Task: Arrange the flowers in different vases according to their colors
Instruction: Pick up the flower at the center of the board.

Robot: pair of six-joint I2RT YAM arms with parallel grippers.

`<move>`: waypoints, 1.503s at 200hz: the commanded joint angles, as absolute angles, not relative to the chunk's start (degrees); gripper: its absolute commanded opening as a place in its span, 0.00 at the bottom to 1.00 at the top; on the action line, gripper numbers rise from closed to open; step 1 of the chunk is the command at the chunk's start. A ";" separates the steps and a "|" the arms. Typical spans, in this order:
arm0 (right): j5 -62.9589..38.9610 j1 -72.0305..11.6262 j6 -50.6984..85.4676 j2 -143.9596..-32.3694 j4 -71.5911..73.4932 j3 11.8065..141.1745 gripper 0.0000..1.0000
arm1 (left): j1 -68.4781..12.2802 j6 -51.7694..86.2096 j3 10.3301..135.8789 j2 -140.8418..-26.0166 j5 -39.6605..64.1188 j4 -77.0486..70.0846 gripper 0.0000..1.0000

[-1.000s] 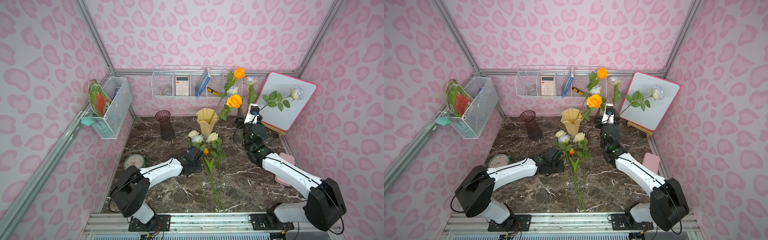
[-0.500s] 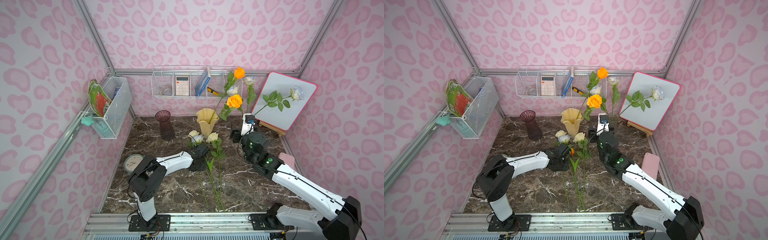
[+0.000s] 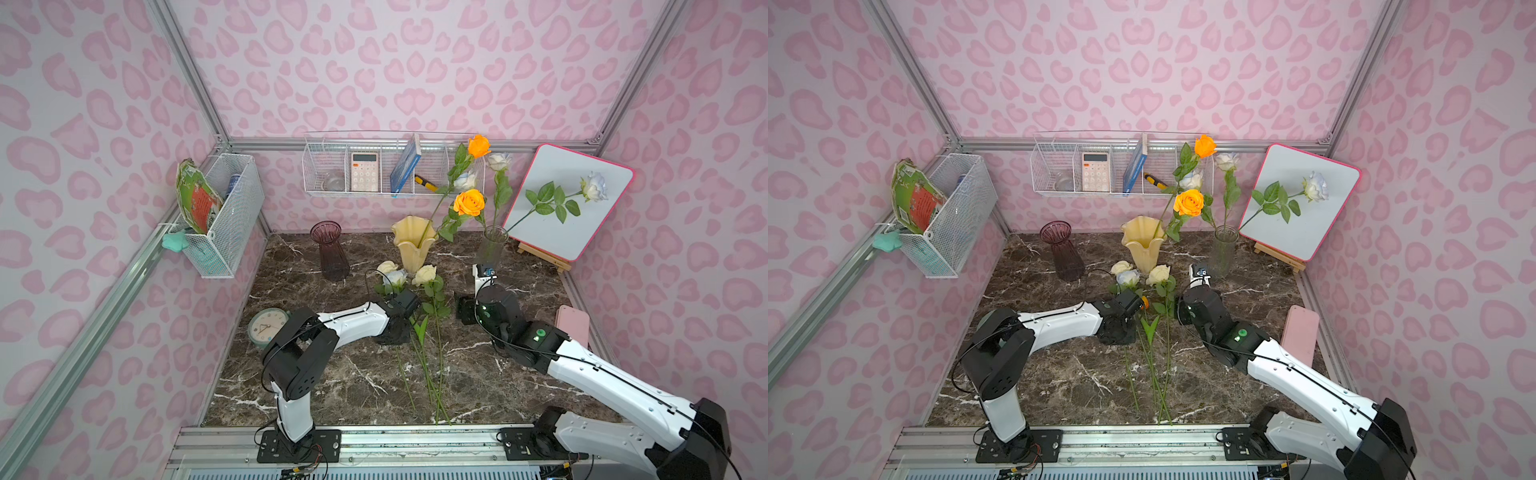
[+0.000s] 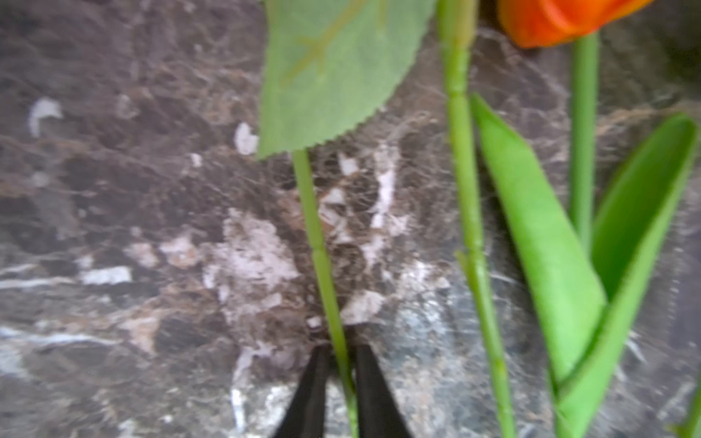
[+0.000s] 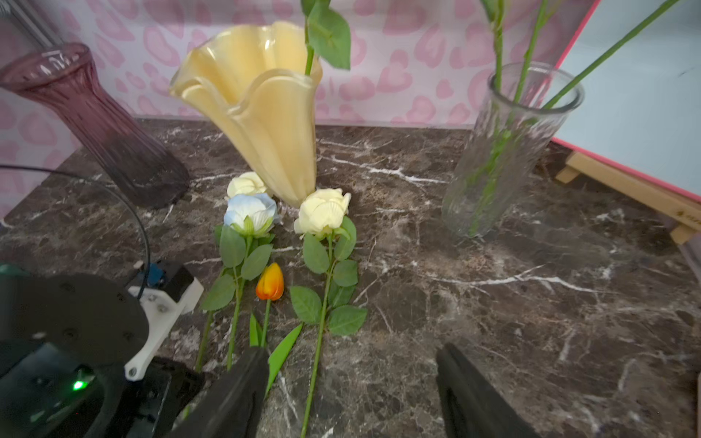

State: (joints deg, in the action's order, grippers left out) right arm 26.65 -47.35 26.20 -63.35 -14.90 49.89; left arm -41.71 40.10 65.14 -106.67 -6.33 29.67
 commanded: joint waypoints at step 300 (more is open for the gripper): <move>0.71 -56.52 30.42 -103.31 -23.11 66.02 0.56 | -44.07 9.15 71.50 -60.47 -32.73 33.47 0.00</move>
State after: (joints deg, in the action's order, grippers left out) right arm 2.15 -57.08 30.02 -102.52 -22.57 66.24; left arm -44.75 16.91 69.95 -60.10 -28.86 39.70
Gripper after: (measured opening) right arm 0.571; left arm 0.084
